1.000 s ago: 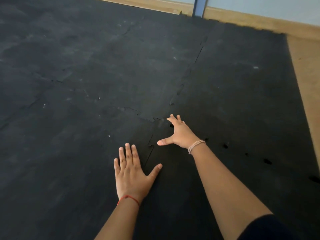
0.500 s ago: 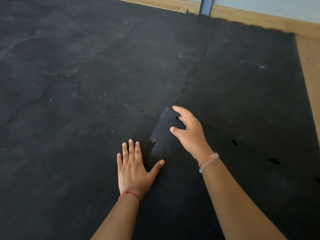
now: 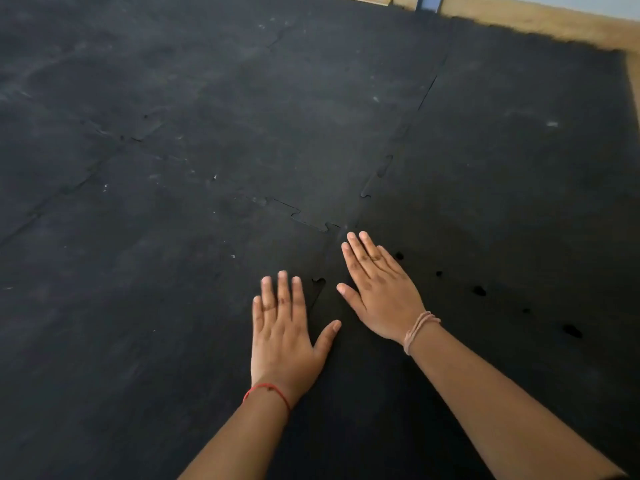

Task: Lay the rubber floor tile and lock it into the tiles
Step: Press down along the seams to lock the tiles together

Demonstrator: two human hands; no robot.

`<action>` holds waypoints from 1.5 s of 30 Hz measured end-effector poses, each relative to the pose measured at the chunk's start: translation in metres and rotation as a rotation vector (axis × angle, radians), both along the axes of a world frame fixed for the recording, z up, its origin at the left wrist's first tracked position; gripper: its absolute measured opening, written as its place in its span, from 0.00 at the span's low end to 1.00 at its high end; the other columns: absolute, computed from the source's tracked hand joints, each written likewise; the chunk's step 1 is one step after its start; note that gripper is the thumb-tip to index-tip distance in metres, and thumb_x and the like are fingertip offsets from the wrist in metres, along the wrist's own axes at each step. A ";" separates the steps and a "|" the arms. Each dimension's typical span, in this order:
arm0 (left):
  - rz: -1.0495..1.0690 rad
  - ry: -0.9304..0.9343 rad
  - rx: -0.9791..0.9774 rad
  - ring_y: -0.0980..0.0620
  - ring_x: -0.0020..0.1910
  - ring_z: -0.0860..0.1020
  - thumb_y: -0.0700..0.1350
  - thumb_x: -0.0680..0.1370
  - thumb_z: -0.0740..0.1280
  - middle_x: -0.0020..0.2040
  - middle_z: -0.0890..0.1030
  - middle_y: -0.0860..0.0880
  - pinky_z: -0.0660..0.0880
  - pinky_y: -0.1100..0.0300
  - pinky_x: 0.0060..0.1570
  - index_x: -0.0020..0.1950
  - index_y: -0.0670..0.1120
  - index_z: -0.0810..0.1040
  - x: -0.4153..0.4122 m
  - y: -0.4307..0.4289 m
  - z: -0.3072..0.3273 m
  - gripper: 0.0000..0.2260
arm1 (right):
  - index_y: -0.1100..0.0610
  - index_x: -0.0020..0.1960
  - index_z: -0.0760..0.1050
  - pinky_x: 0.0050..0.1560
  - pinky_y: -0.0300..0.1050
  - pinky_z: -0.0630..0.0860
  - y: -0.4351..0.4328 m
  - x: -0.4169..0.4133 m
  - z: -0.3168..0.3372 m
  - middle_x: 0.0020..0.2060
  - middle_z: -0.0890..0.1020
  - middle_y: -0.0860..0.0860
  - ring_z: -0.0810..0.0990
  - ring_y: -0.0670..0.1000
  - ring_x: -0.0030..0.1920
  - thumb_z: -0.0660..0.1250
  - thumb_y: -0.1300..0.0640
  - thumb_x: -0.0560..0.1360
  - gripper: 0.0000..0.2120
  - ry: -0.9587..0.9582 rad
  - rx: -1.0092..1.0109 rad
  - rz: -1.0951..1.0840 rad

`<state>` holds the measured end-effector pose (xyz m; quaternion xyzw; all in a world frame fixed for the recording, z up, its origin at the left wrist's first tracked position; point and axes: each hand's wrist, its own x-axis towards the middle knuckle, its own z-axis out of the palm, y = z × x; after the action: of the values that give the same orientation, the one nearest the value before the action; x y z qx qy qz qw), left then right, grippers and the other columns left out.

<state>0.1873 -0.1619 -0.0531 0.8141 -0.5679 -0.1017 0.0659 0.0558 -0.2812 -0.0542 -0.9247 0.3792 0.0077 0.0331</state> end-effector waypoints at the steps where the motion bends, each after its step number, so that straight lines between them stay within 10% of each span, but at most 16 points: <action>1: -0.079 -0.001 0.004 0.50 0.69 0.25 0.66 0.72 0.36 0.71 0.29 0.49 0.26 0.56 0.66 0.70 0.47 0.30 0.000 -0.001 0.001 0.34 | 0.57 0.75 0.39 0.72 0.44 0.36 -0.001 0.000 0.000 0.76 0.44 0.53 0.36 0.49 0.74 0.40 0.41 0.78 0.31 0.011 0.004 0.011; 15: -0.397 0.003 0.052 0.54 0.70 0.28 0.56 0.80 0.41 0.72 0.31 0.53 0.30 0.61 0.69 0.70 0.48 0.30 0.006 -0.011 0.005 0.26 | 0.54 0.76 0.44 0.73 0.48 0.43 -0.035 0.003 0.028 0.77 0.45 0.50 0.42 0.49 0.76 0.45 0.46 0.81 0.27 0.140 0.369 0.029; 21: -0.402 -0.016 -0.002 0.54 0.71 0.31 0.53 0.80 0.46 0.76 0.37 0.49 0.31 0.62 0.69 0.73 0.45 0.35 0.005 -0.025 0.000 0.27 | 0.61 0.72 0.35 0.72 0.49 0.37 0.036 -0.037 -0.007 0.76 0.41 0.57 0.36 0.53 0.74 0.38 0.35 0.75 0.37 -0.104 0.016 -0.637; 45: -0.409 -0.034 0.234 0.49 0.75 0.37 0.56 0.80 0.44 0.77 0.37 0.44 0.38 0.56 0.72 0.74 0.41 0.37 -0.037 -0.086 0.017 0.29 | 0.61 0.74 0.37 0.73 0.50 0.39 0.025 -0.078 0.016 0.76 0.40 0.57 0.37 0.55 0.75 0.46 0.35 0.76 0.39 0.009 0.279 -0.480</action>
<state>0.1502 -0.2475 -0.0363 0.6858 -0.7064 -0.1645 -0.0603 -0.0218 -0.2558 -0.0386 -0.7947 0.5830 0.0558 0.1594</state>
